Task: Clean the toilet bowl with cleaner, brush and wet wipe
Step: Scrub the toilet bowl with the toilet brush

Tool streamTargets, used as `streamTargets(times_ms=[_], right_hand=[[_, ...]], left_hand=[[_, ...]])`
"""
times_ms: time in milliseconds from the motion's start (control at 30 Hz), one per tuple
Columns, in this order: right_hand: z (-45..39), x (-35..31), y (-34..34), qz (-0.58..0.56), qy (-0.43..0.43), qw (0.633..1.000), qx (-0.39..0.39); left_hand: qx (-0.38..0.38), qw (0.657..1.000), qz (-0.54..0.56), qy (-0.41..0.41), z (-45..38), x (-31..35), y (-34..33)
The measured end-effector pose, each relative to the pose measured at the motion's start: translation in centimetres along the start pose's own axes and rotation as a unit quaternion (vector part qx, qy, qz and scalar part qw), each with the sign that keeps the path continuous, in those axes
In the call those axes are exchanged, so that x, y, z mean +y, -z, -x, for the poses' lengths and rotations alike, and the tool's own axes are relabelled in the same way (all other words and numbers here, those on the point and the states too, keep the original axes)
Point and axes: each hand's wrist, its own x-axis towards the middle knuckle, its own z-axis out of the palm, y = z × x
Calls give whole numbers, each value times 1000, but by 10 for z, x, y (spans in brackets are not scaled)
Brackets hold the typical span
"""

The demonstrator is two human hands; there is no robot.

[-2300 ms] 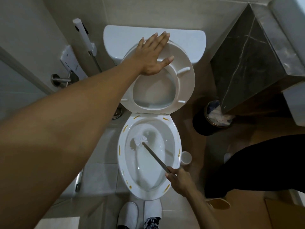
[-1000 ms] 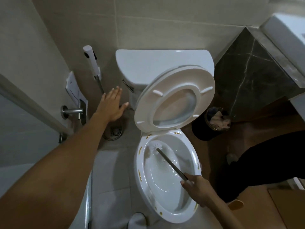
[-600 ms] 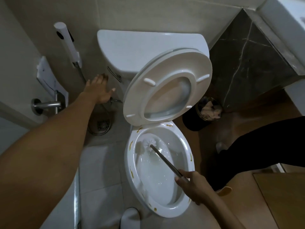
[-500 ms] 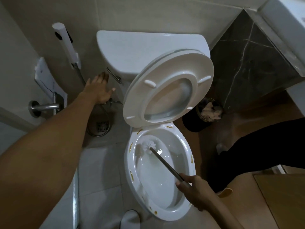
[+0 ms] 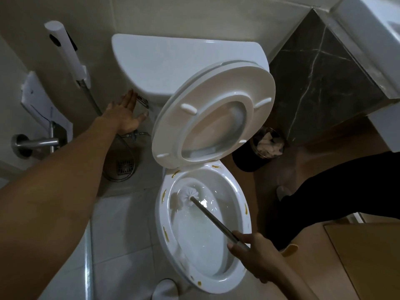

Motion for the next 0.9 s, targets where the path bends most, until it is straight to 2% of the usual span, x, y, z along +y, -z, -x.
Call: streamTargets(times_ms=[300, 400, 733, 900], right_hand=[[-6, 12, -1, 20, -15, 1000, 19], [-10, 21, -7, 42, -25, 999, 23], [-6, 16, -8, 11, -42, 999, 7], [-3, 9, -6, 28, -19, 999, 16]], left_hand=[[-14, 999, 48, -9, -2, -5, -4], [-17, 999, 40, -16, -4, -9, -4], [-4, 1000, 19, -20, -2, -7, -1], [-18, 1000, -3, -9, -1, -5, 5]])
